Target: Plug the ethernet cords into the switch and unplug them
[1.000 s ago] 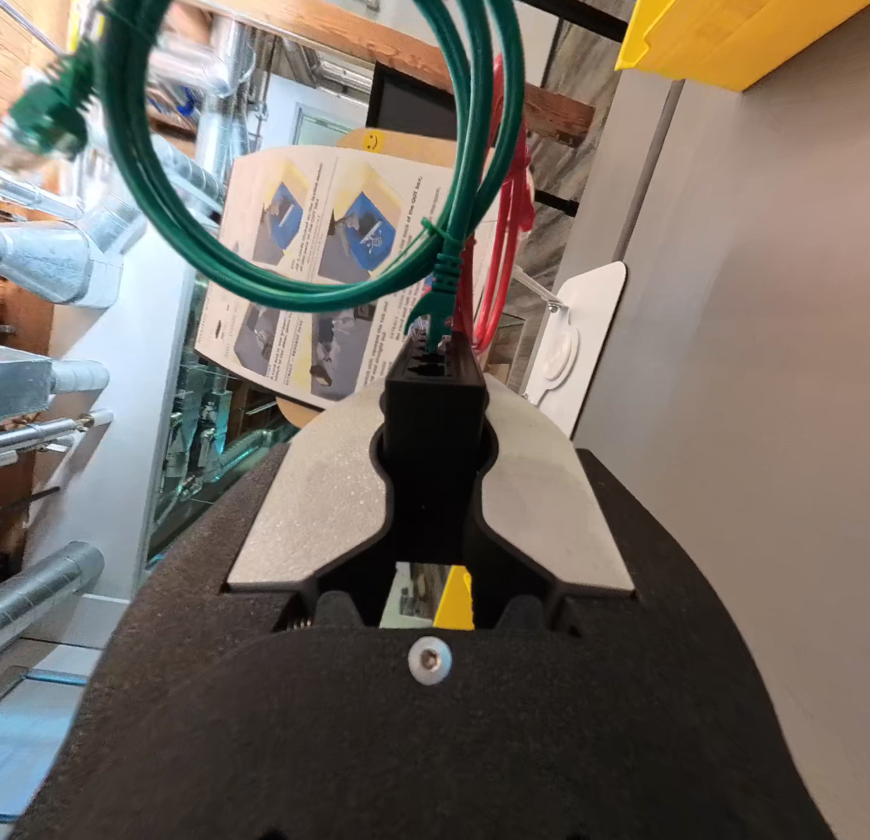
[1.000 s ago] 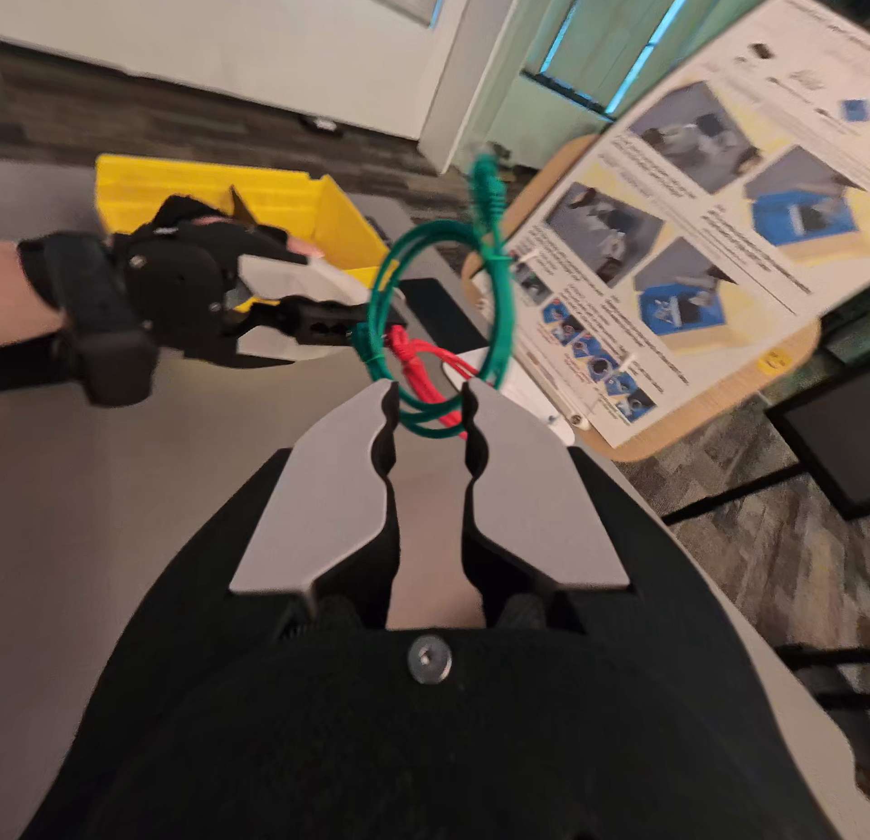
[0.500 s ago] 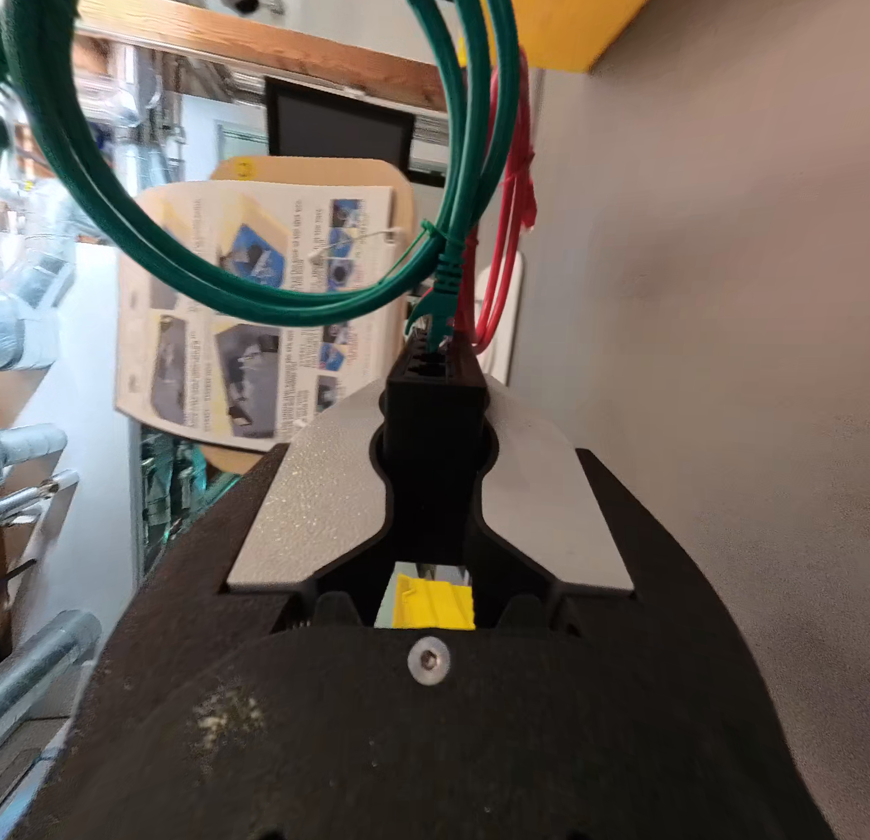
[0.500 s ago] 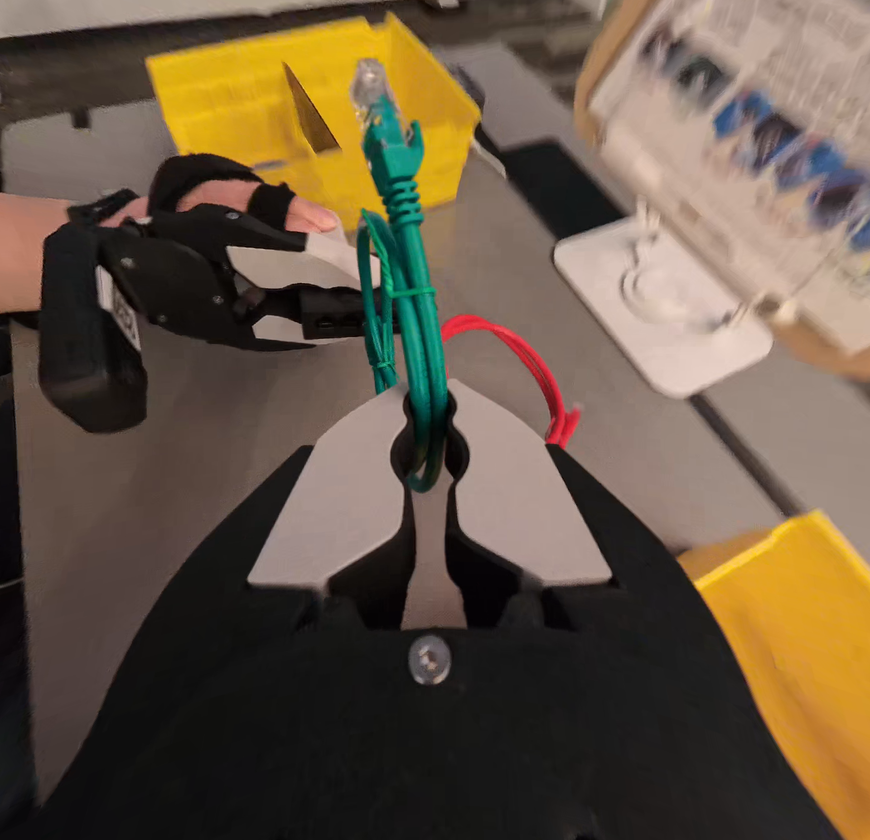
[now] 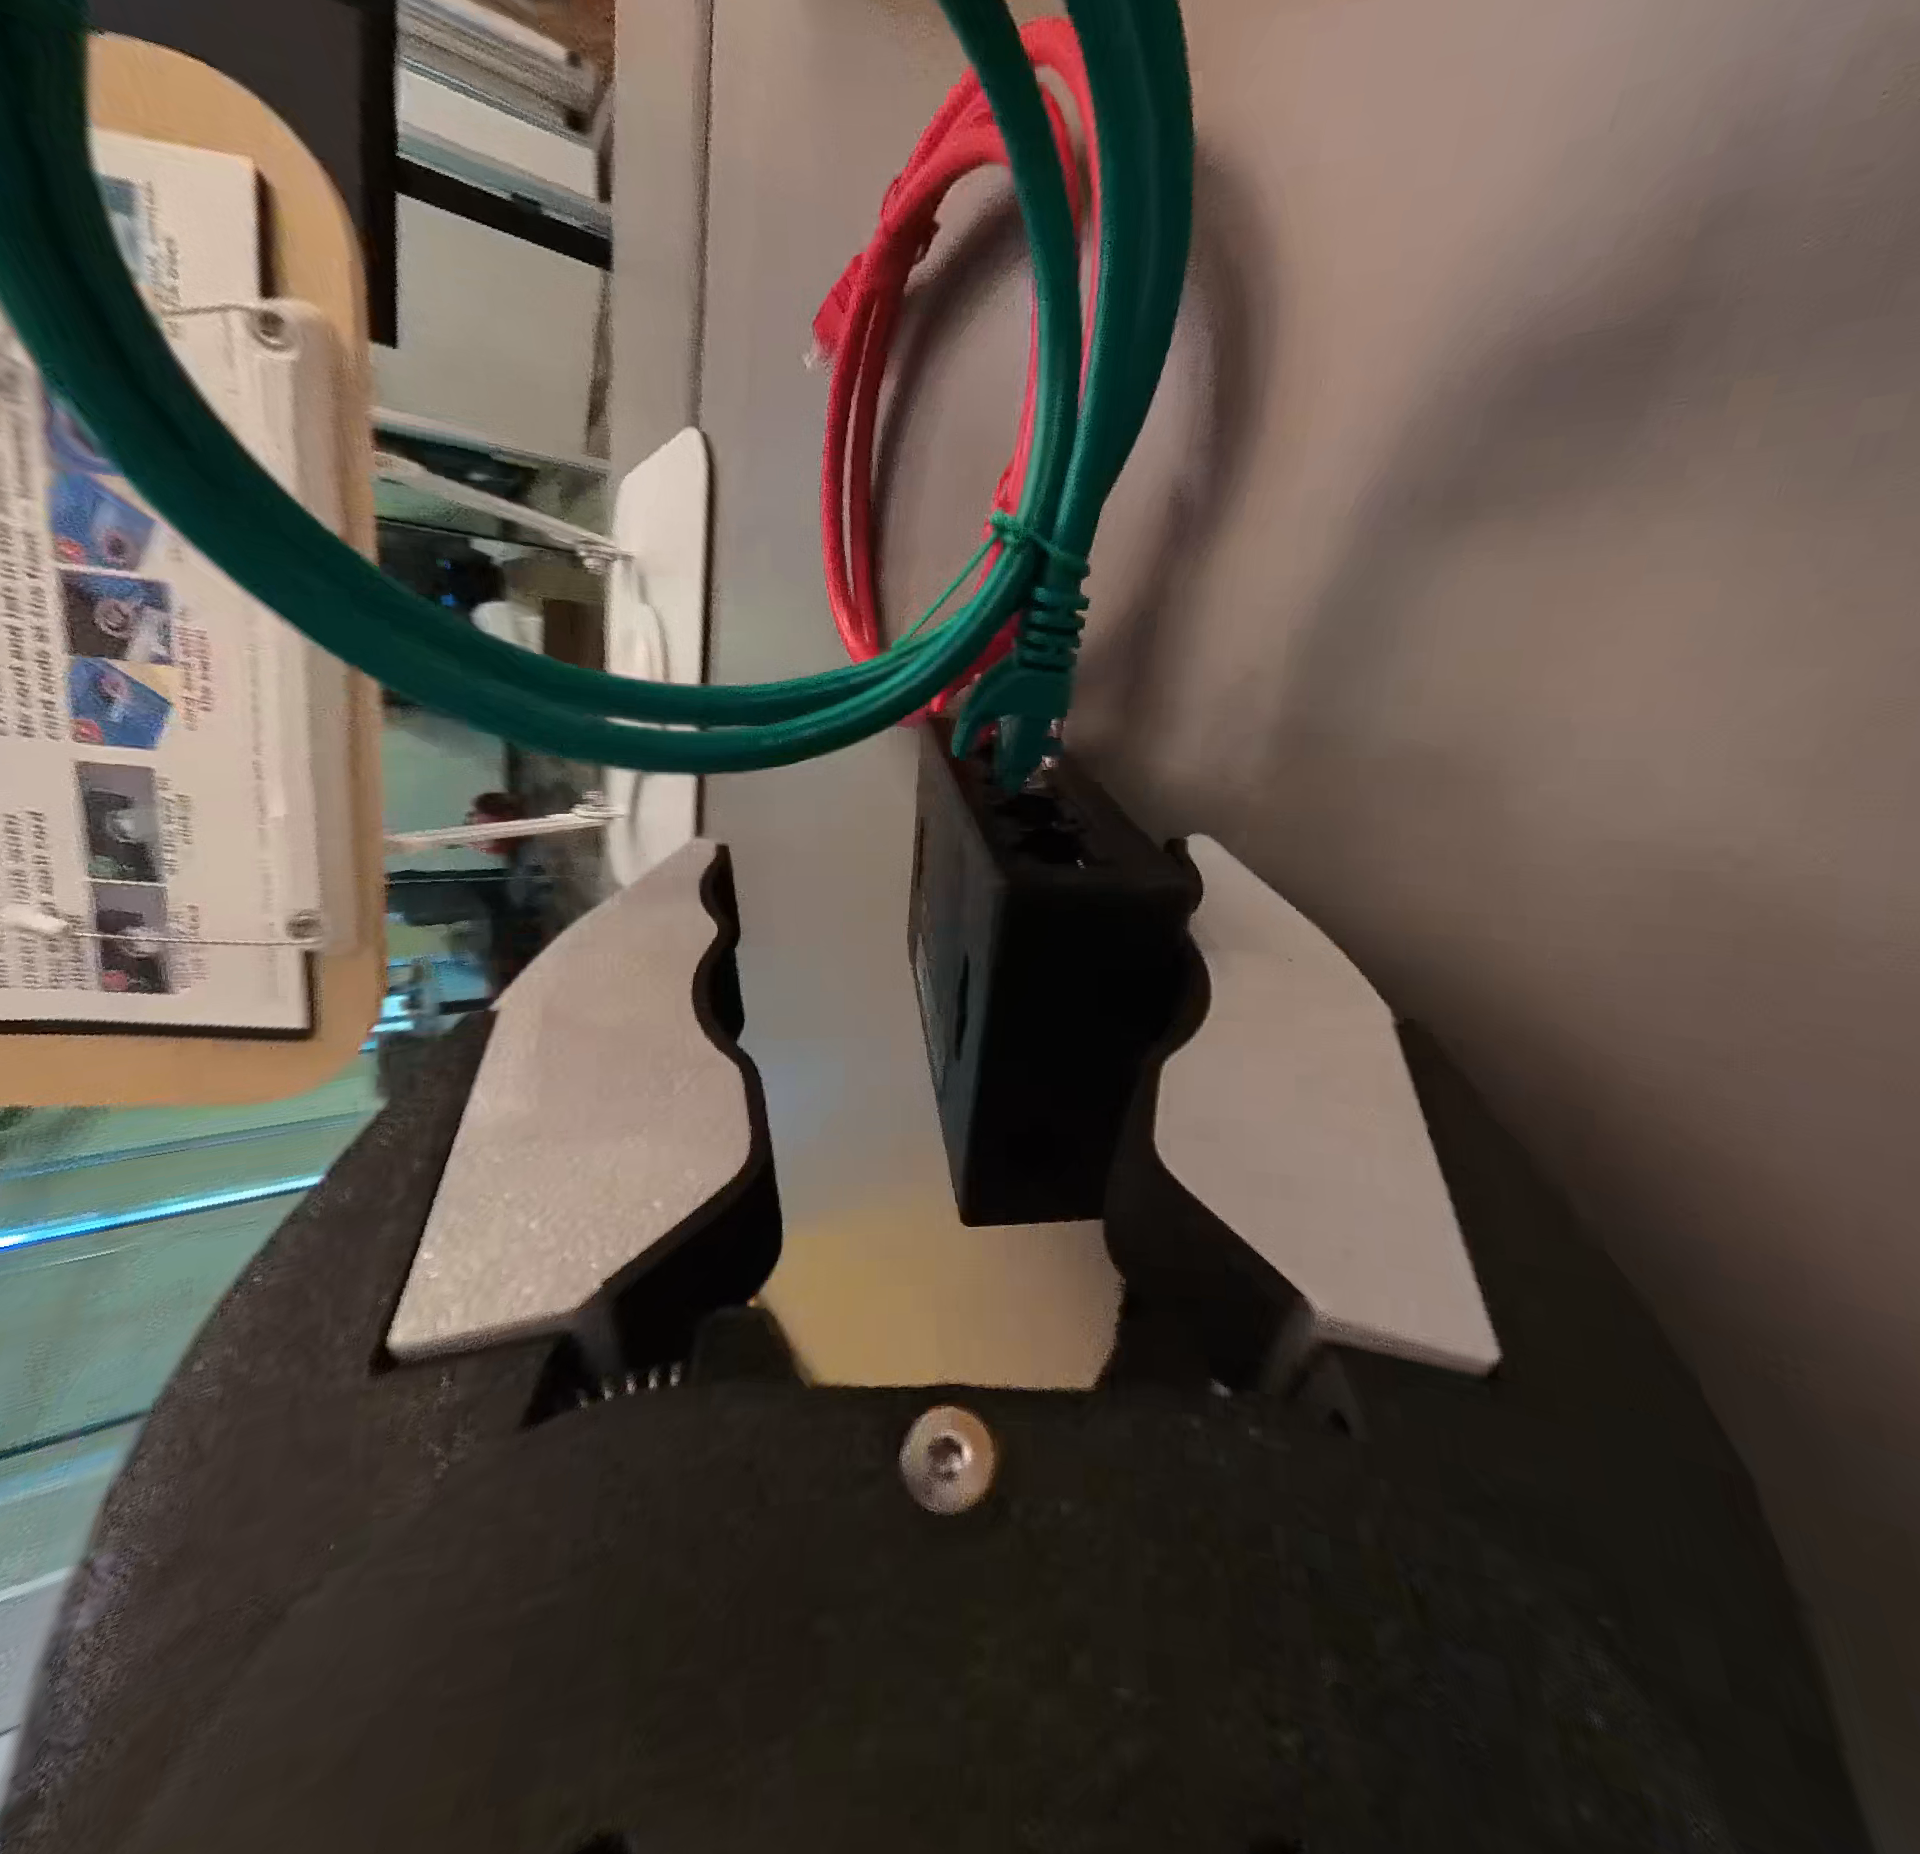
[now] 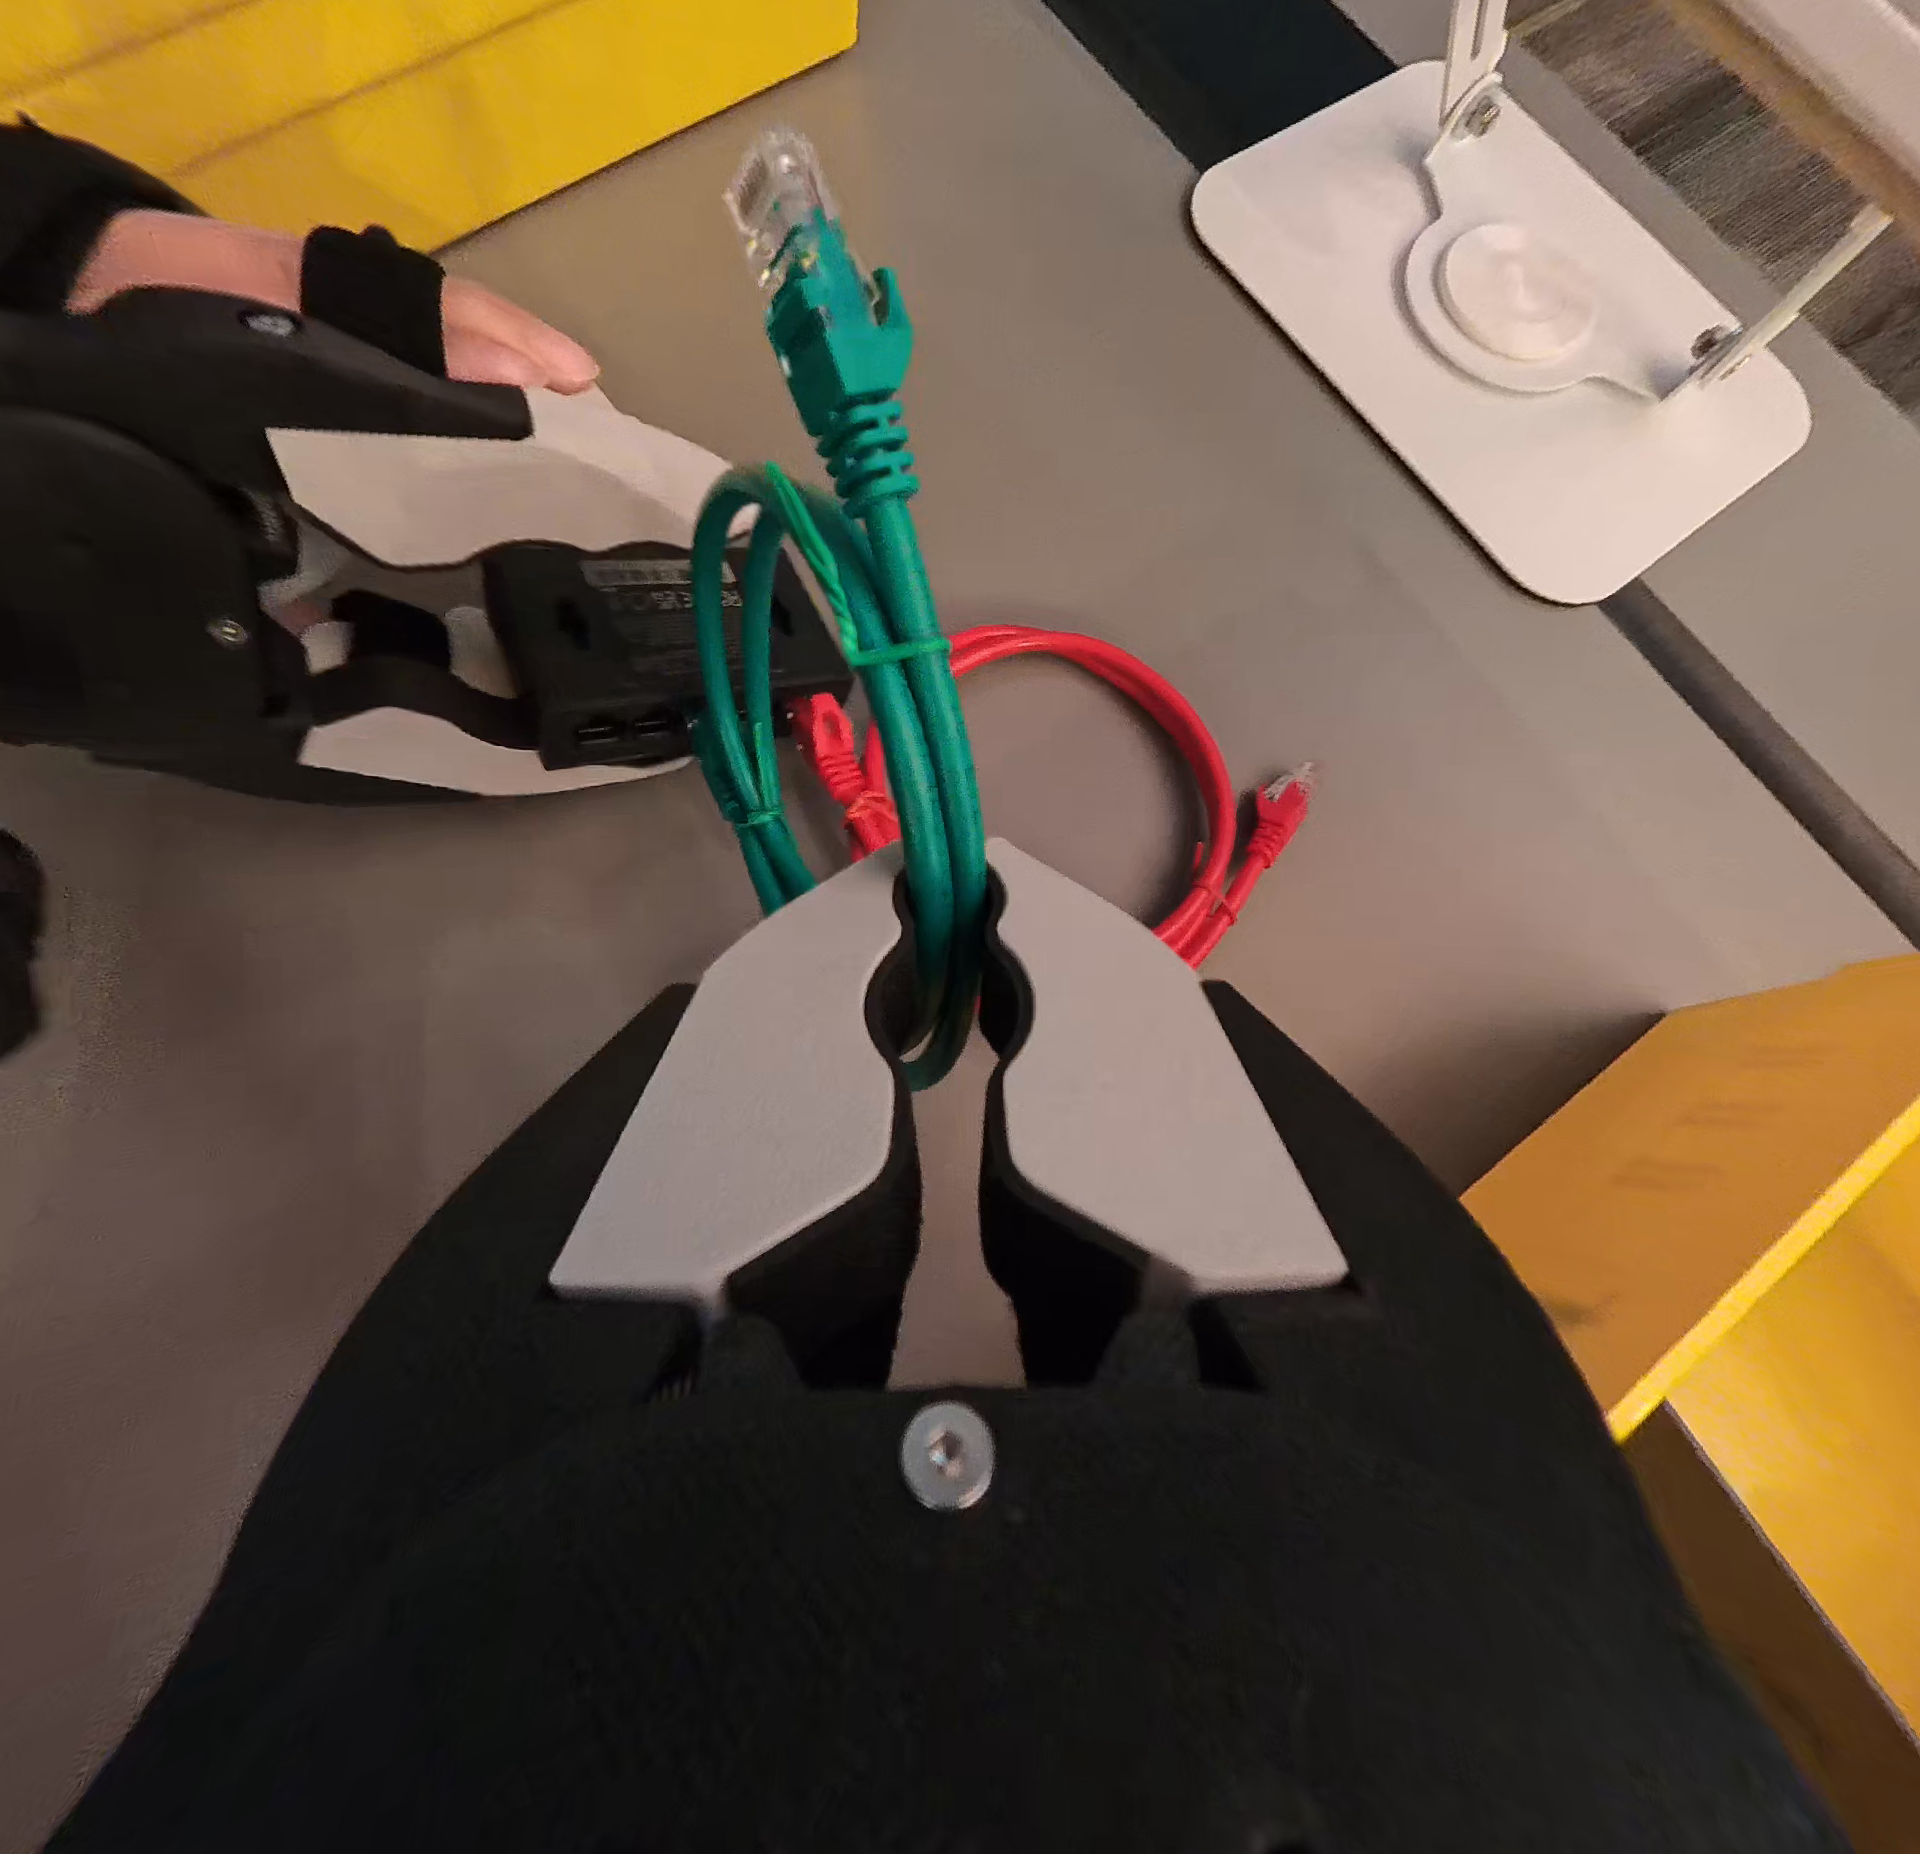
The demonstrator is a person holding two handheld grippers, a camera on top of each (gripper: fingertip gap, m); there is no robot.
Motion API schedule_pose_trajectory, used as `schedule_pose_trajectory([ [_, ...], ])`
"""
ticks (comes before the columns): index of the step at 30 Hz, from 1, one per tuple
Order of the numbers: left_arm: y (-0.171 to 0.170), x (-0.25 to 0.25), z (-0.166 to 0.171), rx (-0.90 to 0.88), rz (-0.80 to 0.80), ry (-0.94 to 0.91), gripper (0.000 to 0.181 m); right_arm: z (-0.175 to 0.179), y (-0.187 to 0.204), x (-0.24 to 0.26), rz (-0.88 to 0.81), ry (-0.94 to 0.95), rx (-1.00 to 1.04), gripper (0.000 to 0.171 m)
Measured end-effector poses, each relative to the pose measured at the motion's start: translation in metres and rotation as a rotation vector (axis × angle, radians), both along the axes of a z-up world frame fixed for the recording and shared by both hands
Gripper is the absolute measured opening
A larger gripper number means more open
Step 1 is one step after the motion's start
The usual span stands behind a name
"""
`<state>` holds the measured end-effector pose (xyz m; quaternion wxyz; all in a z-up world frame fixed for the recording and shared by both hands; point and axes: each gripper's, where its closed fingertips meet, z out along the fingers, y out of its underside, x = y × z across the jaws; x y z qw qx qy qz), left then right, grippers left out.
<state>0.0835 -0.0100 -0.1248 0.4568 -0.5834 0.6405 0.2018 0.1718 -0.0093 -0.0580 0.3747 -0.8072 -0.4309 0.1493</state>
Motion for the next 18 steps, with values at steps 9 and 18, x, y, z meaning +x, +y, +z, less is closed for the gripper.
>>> schedule_pose_trajectory([
  [9, -0.020, -0.011, 0.002, -0.212, -0.009, -0.051, 0.085, -0.003, 0.013, 0.005, -0.047, 0.022, 0.041, 0.006],
  [18, -0.069, -0.034, 0.053, -0.400, -0.002, -0.371, 0.073, -0.028, 0.004, -0.011, 0.034, -0.028, -0.036, 0.008],
])
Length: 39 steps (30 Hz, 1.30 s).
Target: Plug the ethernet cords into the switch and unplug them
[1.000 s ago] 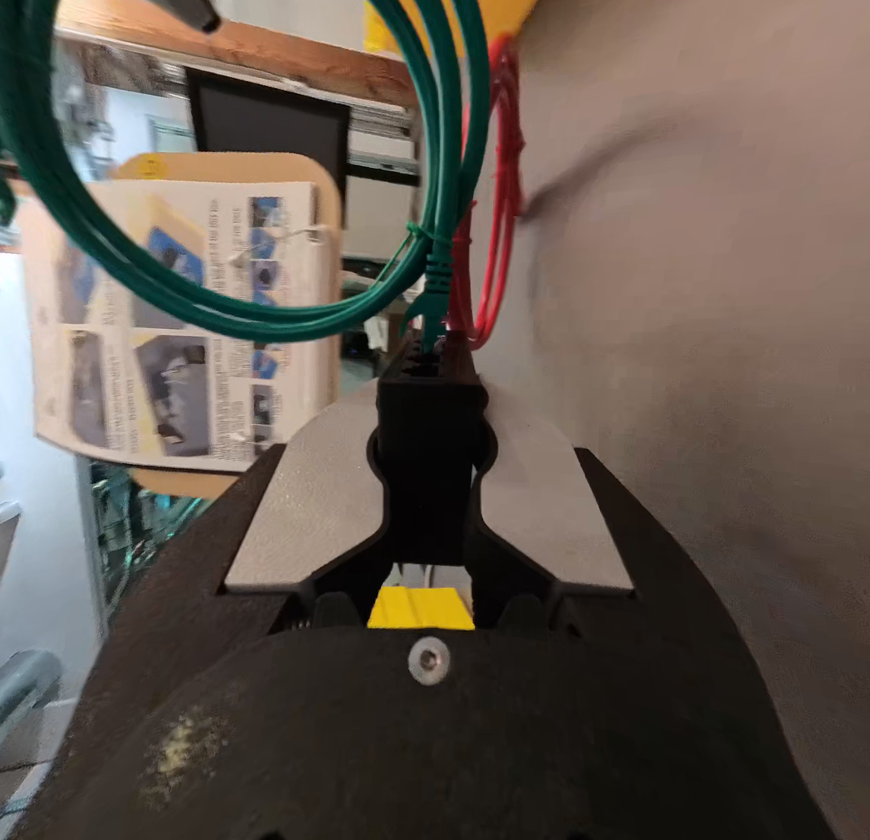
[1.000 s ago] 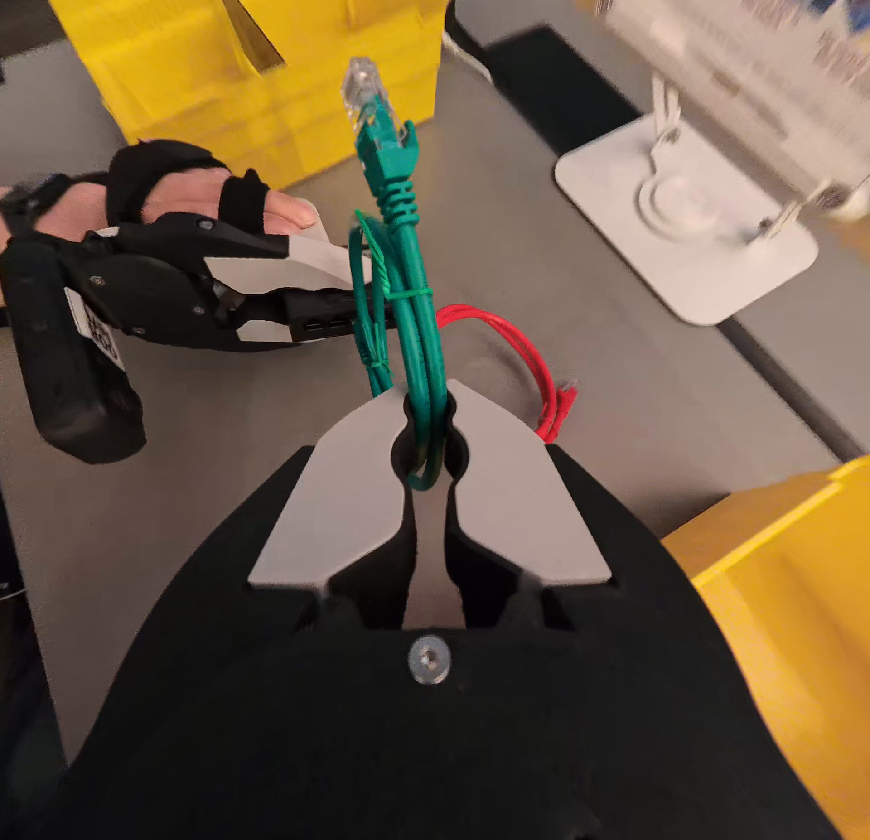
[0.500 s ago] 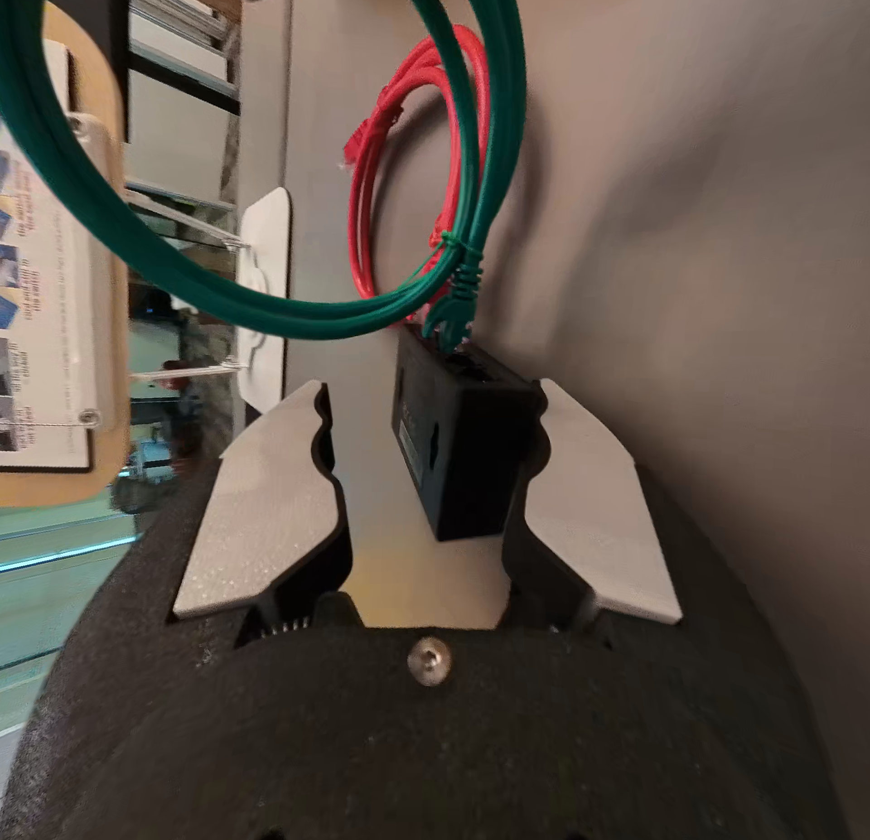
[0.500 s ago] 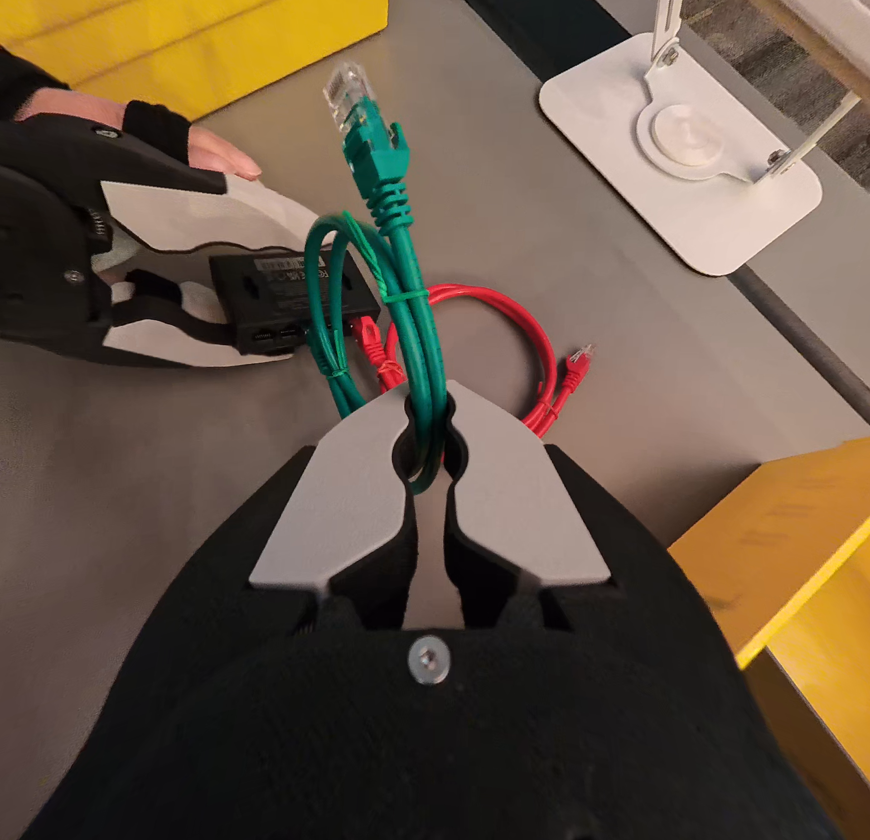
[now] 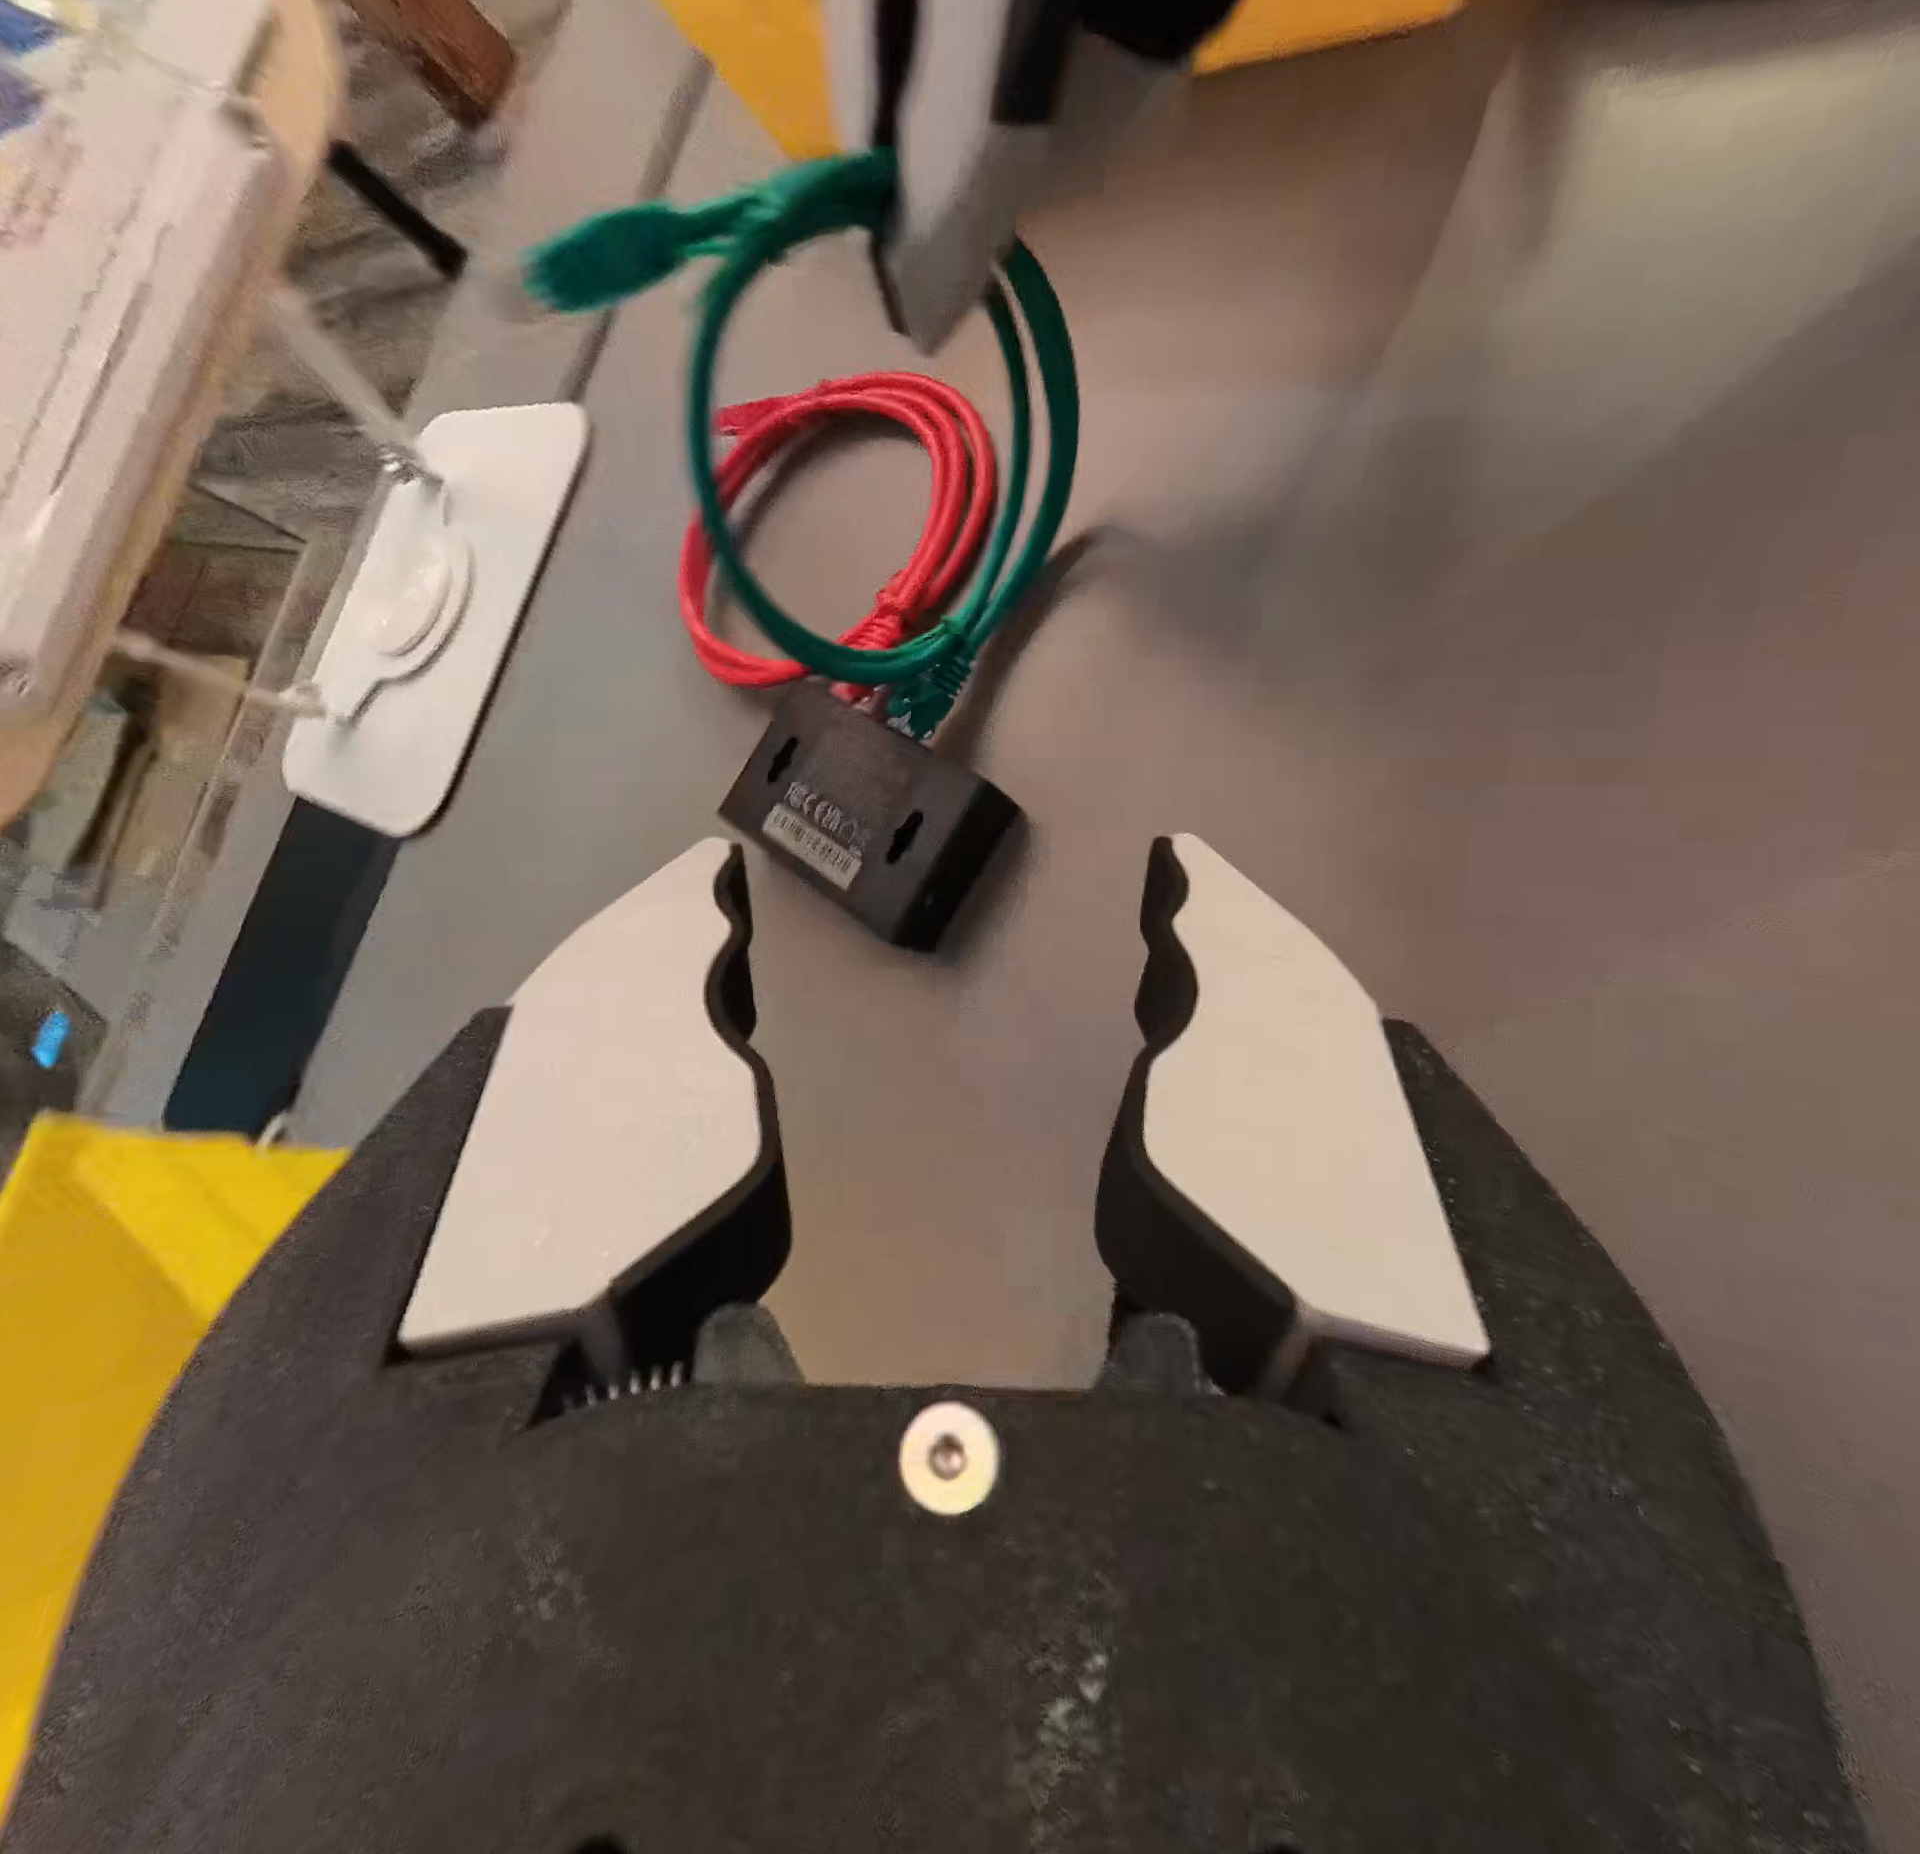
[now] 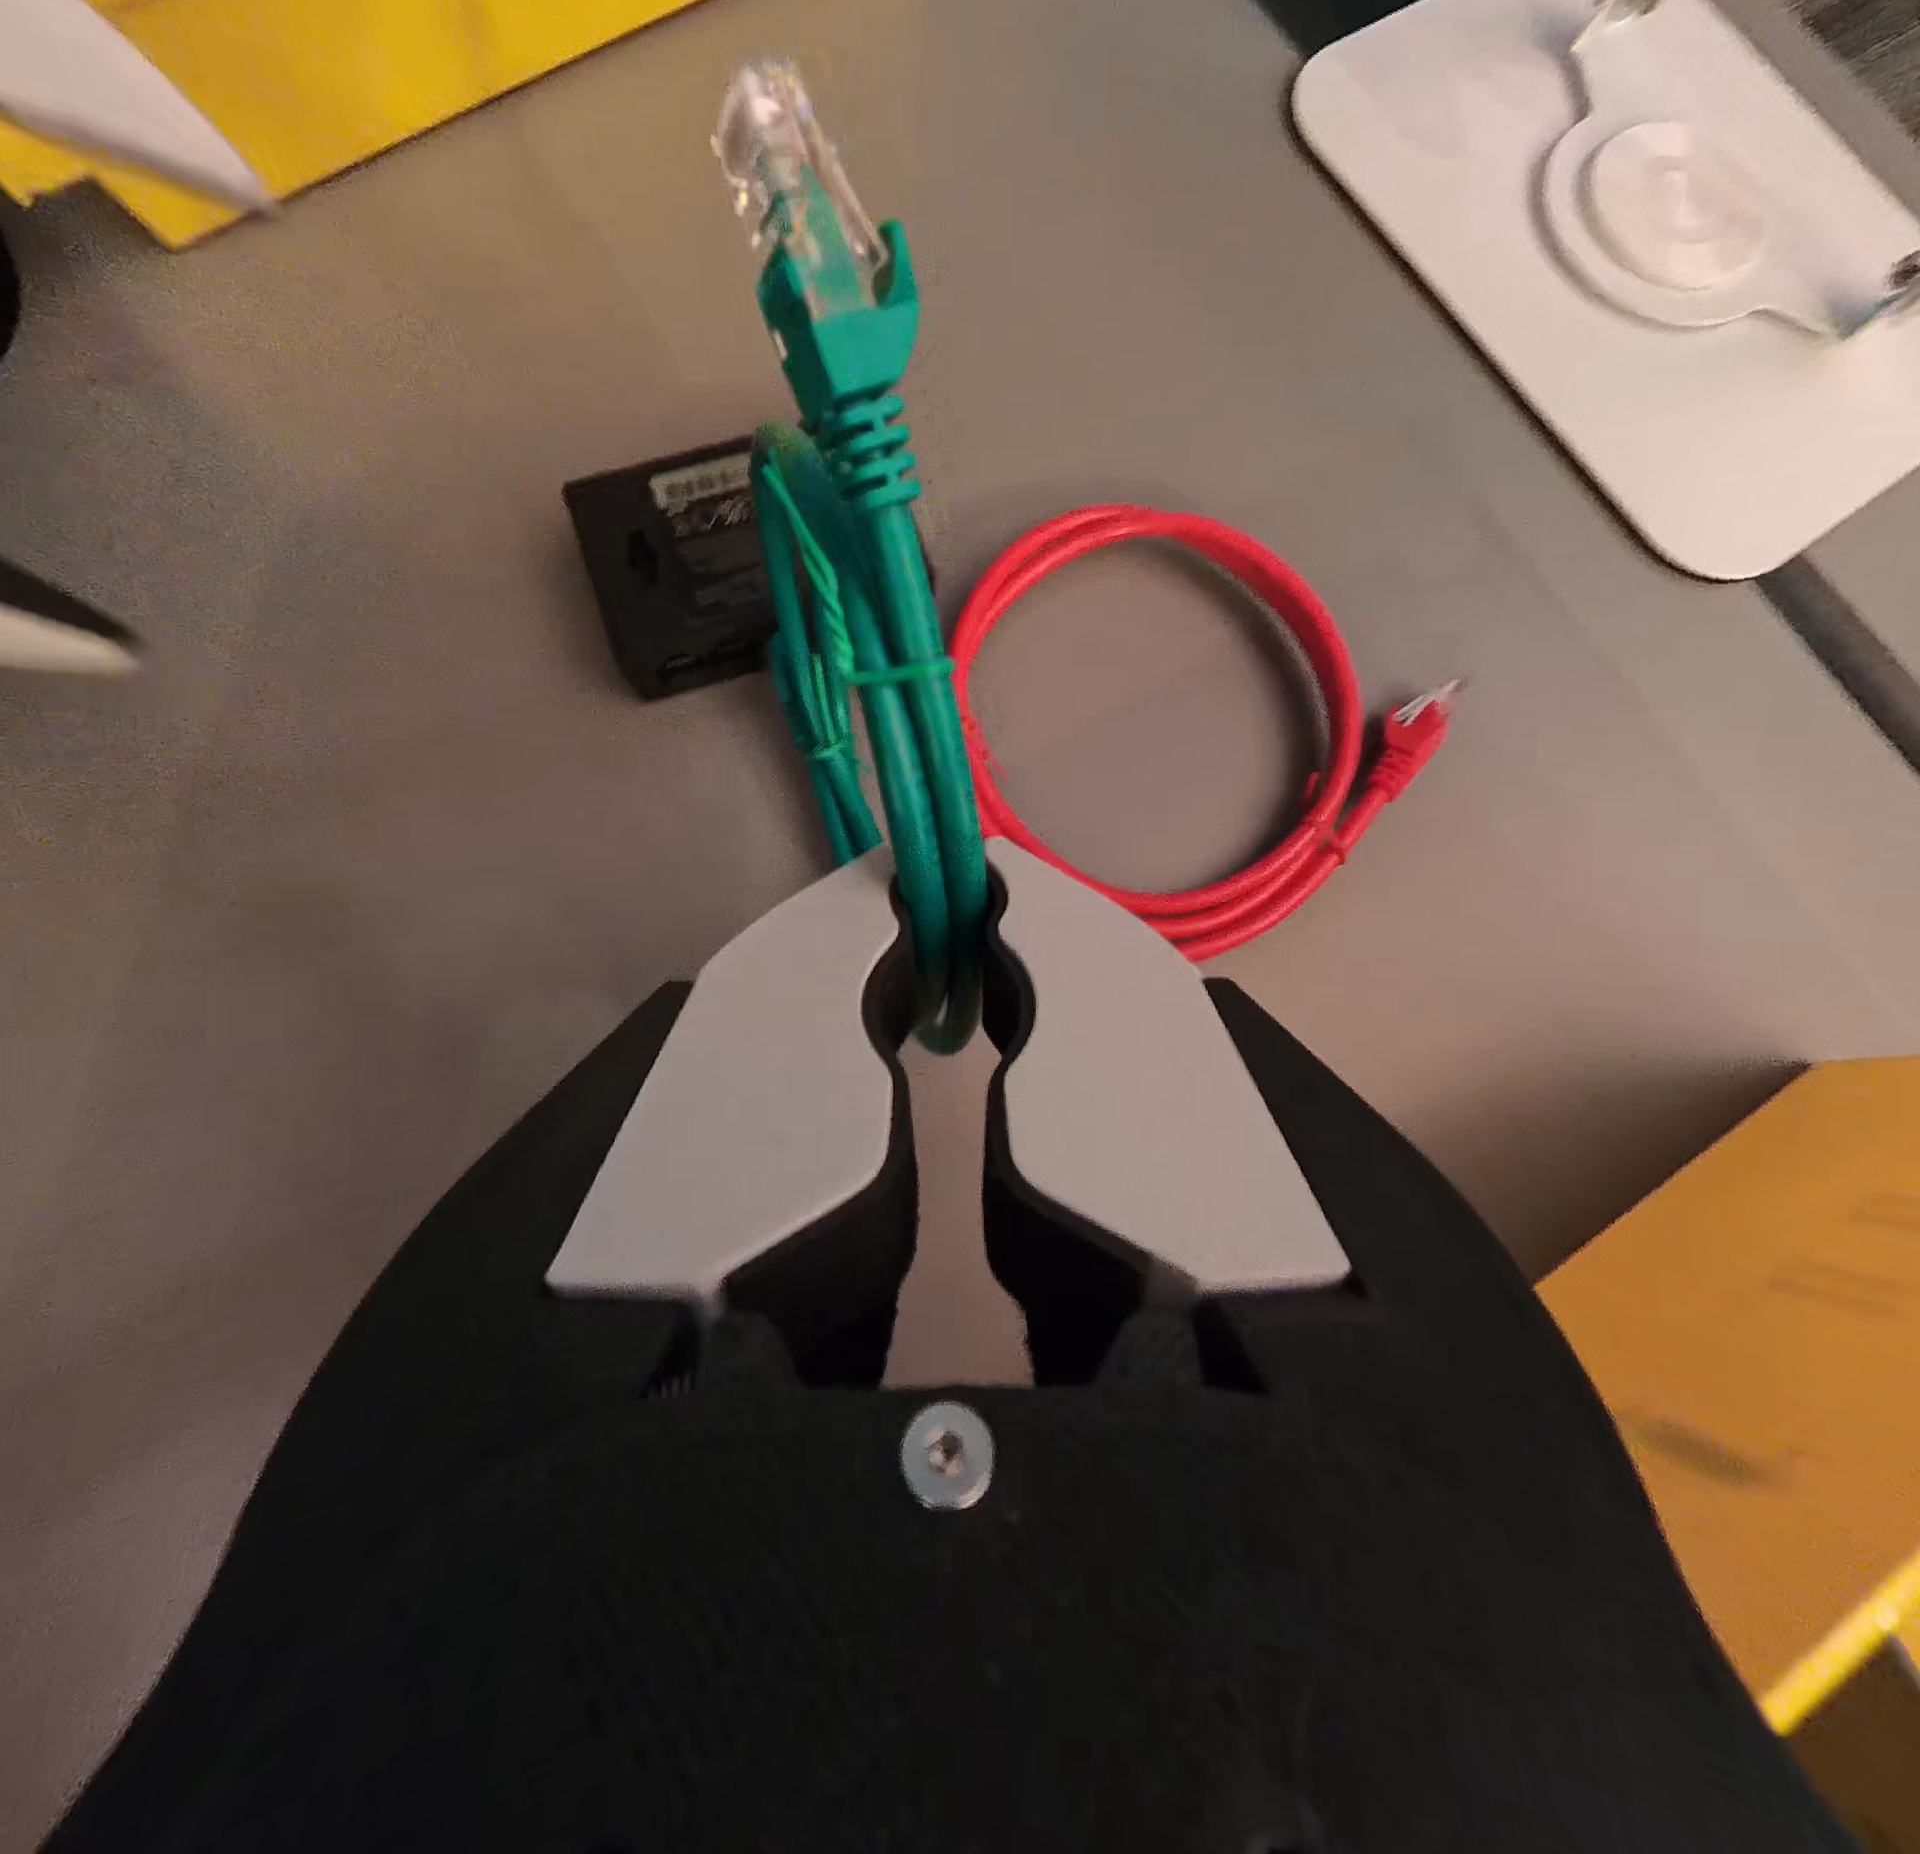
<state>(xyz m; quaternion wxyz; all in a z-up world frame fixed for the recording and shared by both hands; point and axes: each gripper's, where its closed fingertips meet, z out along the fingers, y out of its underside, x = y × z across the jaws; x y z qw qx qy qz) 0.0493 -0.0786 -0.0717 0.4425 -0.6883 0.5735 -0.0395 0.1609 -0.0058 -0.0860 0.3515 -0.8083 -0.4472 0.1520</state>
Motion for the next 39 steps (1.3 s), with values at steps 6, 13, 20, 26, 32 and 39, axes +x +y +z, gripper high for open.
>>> schedule_pose_trajectory([
  [6, -0.009, -0.123, 0.051, -0.038, 0.274, -0.123, 0.058, 0.038, -0.015, -0.017, 0.122, 0.174, 0.084, 0.027],
  [13, 0.014, -0.218, 0.031, -0.327, 0.428, -0.102, 0.037, 0.143, -0.035, -0.020, 0.174, 0.631, 0.389, 0.026],
  [20, 0.032, -0.204, -0.045, -0.578, 0.472, 0.175, 0.037, 0.132, -0.031, -0.025, 0.189, 0.730, 0.246, 0.026],
  [26, 0.048, -0.210, -0.069, -0.603, 0.538, 0.305, 0.038, 0.126, -0.029, -0.025, 0.187, 0.687, 0.257, 0.026],
  [32, 0.051, -0.212, -0.077, -0.598, 0.602, 0.297, 0.032, 0.125, -0.027, -0.023, 0.187, 0.685, 0.244, 0.023],
  [39, 0.049, -0.211, -0.078, -0.663, 0.639, 0.232, 0.026, 0.121, -0.026, -0.024, 0.187, 0.678, 0.232, 0.022],
])
